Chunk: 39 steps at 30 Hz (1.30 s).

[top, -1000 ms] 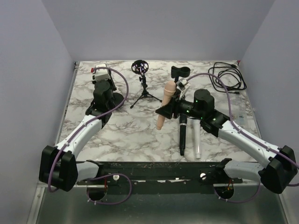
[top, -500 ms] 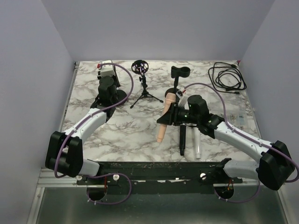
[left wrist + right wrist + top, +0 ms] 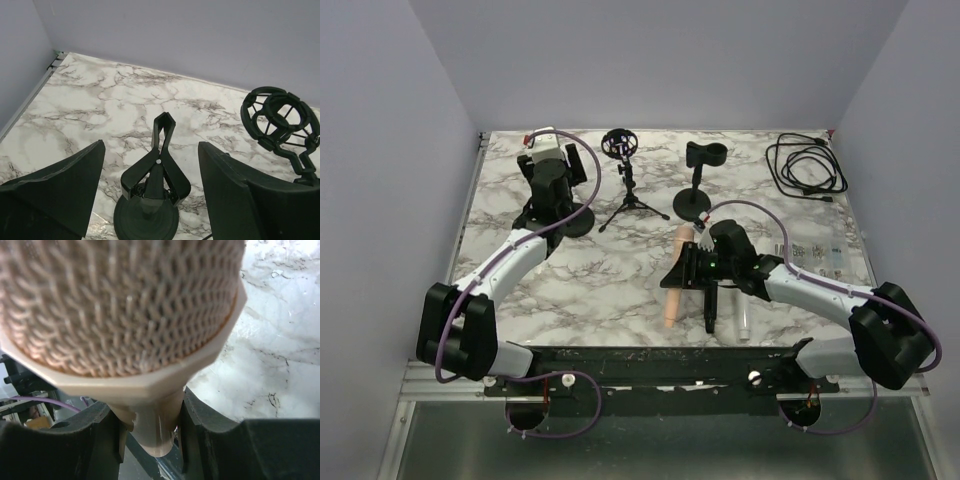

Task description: Remove the microphone from the stand

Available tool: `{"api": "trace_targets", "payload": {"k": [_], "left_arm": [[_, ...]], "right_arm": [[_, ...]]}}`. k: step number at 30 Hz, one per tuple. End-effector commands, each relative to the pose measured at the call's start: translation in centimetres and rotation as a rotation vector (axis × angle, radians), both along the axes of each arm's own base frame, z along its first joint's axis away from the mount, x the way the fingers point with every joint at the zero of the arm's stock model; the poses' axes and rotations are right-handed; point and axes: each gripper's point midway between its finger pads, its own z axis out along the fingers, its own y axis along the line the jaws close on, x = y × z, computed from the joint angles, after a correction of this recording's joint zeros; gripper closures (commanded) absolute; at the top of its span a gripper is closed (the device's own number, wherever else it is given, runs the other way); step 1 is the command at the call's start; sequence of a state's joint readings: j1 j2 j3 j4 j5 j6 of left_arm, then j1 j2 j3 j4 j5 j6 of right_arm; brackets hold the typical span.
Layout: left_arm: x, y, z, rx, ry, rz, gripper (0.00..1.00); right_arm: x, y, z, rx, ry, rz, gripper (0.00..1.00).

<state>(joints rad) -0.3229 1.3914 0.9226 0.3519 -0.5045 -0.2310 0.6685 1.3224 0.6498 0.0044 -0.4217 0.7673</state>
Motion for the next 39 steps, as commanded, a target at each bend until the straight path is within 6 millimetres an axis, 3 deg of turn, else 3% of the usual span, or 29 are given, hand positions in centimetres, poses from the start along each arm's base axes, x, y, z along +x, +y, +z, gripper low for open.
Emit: {"api": "trace_targets", "payload": {"k": [1,3,4,9,16,24,31,39], "left_arm": [[-0.6,-0.1,3.3,-0.070,-0.055,0.005,0.16],[-0.9,-0.3,4.0,-0.081,-0.059,-0.003,0.03],[-1.1,-0.2,4.6,-0.090,-0.066,-0.002,0.01],[-3.2,0.1,8.3,-0.138,-0.091,-0.001,0.02],[-8.3,-1.3,13.9,-0.209,-0.195,-0.182,0.01],[-13.0,-0.6,15.7,-0.131,-0.313,-0.257,0.02],[-14.2,-1.4,16.2,-0.112,-0.352,-0.305,0.01],[-15.5,-0.7,17.1,-0.122,-0.401,-0.282,0.01]], "right_arm": [[-0.3,0.3,0.1,0.015,-0.004,0.015,0.99],[-0.2,0.0,-0.2,-0.005,-0.003,0.007,0.99],[0.0,0.0,-0.2,-0.010,-0.007,0.005,0.99],[-0.3,-1.2,-1.9,-0.116,0.037,0.000,0.99],[-1.0,-2.2,-3.4,-0.200,0.100,0.004,0.99],[0.2,-4.0,-5.2,-0.355,0.121,-0.072,0.92],[1.2,-4.2,-7.1,-0.416,0.152,-0.116,0.83],[2.1,-4.1,-8.4,-0.452,0.169,-0.138,0.76]]}}
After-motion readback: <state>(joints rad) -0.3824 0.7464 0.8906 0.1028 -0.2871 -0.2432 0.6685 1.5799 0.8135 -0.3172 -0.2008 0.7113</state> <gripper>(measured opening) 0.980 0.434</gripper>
